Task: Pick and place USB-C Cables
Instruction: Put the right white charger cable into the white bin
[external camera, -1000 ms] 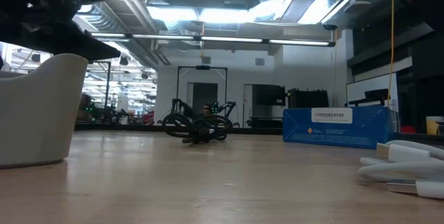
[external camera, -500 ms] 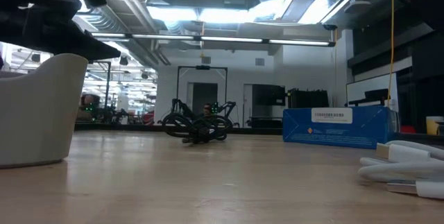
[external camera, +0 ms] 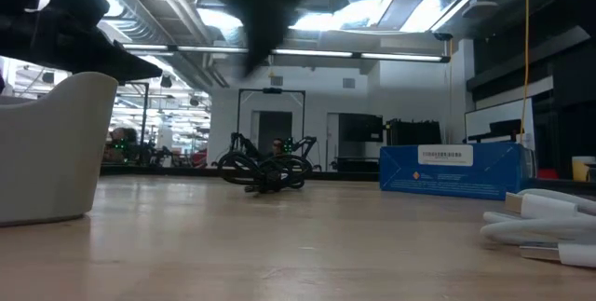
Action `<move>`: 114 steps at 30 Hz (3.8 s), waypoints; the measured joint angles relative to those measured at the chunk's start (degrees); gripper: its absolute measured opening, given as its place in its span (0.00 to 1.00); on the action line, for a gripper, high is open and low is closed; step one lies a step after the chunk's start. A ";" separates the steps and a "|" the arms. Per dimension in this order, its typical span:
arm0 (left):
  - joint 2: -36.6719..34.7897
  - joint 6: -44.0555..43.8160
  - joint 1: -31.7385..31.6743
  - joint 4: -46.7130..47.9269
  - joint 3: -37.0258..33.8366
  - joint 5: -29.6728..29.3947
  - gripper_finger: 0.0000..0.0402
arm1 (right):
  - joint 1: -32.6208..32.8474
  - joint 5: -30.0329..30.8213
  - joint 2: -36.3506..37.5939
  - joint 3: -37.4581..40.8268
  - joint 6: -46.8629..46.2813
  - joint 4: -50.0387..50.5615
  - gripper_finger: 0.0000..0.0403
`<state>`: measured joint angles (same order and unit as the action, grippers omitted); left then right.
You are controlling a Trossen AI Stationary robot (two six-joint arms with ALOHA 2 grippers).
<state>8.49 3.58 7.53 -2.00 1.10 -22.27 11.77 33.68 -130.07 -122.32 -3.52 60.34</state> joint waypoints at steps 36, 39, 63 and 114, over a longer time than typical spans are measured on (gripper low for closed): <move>0.11 -0.27 0.00 -0.22 0.00 -2.74 0.22 | 27.70 -45.31 44.62 72.37 -47.44 -4.47 0.49; 0.11 -0.32 0.00 -0.22 0.00 -2.78 0.21 | 29.70 -43.82 44.62 73.16 -47.14 -7.54 0.49; 0.11 0.04 0.00 -0.15 0.00 -3.25 0.22 | 36.05 -38.28 33.39 72.84 -36.73 -18.25 0.37; 0.13 1.07 0.00 -0.16 0.00 -3.91 0.21 | 1.69 -45.99 1.12 18.87 17.44 -71.21 0.09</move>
<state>8.62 4.64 7.53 -2.16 1.10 -26.17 13.47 -12.31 -128.95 -103.45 13.92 -10.87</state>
